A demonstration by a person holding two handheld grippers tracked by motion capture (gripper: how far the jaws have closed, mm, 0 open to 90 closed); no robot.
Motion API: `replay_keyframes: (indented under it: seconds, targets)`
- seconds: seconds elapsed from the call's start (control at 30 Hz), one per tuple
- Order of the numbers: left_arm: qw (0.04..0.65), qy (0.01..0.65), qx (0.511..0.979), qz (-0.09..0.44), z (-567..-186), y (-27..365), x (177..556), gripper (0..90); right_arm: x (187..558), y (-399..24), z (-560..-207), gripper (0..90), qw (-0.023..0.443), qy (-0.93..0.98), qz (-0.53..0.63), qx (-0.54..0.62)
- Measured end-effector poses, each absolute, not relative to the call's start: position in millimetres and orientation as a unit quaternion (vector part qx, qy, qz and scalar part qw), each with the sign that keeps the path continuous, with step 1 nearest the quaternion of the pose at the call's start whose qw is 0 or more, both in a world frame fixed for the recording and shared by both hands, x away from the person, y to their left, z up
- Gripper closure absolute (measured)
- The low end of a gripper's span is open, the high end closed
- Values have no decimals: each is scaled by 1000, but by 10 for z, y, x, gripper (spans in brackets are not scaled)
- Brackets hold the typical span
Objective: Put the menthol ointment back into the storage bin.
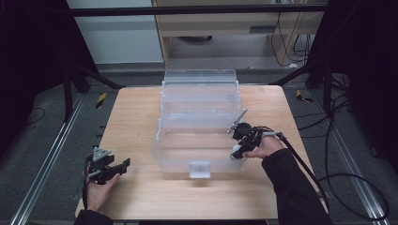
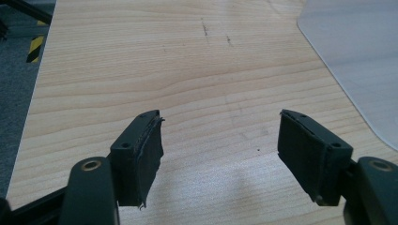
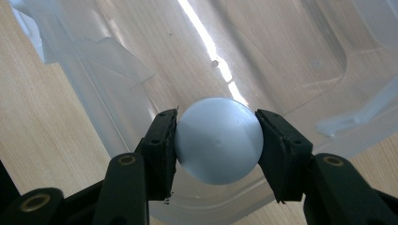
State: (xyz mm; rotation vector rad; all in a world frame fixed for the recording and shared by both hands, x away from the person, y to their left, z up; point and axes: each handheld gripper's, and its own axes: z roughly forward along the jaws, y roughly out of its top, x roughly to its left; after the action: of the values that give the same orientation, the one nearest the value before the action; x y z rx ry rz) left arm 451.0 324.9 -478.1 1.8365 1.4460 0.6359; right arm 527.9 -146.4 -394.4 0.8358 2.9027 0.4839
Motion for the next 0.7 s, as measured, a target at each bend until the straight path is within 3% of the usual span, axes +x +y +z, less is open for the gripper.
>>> replay_keyframes:
  seconds: [0.7]
  targets:
    - [352, 558, 710, 245, -4775, 3244, 4505, 308, 5251, -1437, -4039, 508, 37, 954, 148, 260]
